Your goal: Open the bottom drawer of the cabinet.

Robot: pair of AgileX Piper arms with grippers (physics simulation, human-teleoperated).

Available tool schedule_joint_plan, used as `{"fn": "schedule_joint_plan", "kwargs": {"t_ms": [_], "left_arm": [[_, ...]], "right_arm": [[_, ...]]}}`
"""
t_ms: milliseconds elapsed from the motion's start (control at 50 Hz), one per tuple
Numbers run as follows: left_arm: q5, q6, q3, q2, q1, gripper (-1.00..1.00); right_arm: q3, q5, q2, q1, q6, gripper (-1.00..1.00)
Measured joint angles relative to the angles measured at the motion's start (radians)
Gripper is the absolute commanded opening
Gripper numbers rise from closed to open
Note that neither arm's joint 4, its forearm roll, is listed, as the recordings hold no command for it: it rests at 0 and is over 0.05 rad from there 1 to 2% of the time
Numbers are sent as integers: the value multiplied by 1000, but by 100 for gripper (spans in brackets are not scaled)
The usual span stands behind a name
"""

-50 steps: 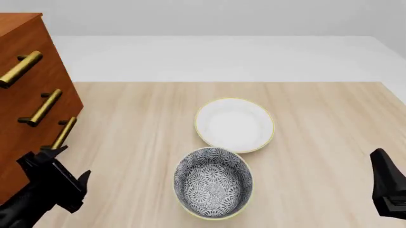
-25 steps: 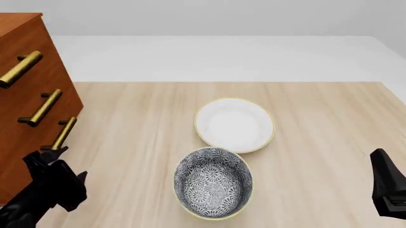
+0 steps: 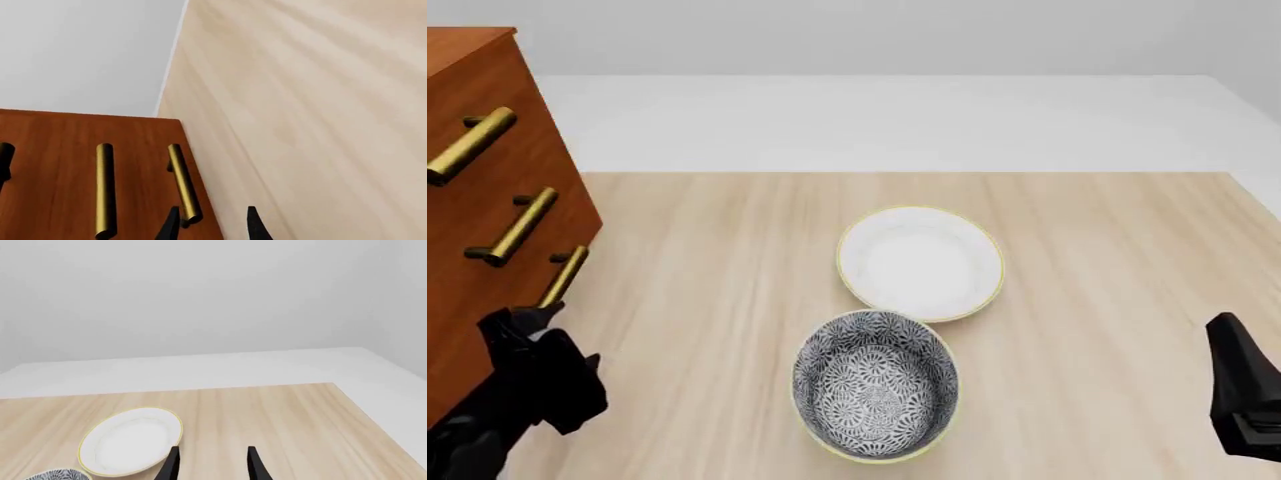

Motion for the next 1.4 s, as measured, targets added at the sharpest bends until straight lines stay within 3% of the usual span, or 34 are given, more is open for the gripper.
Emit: {"fn": "schedule_joint_plan", "kwargs": {"t_ms": [1400], "left_arm": [[14,88,-144,151,136,100]], "right_arm": [[5,4,0,-6,-10,100]]}}
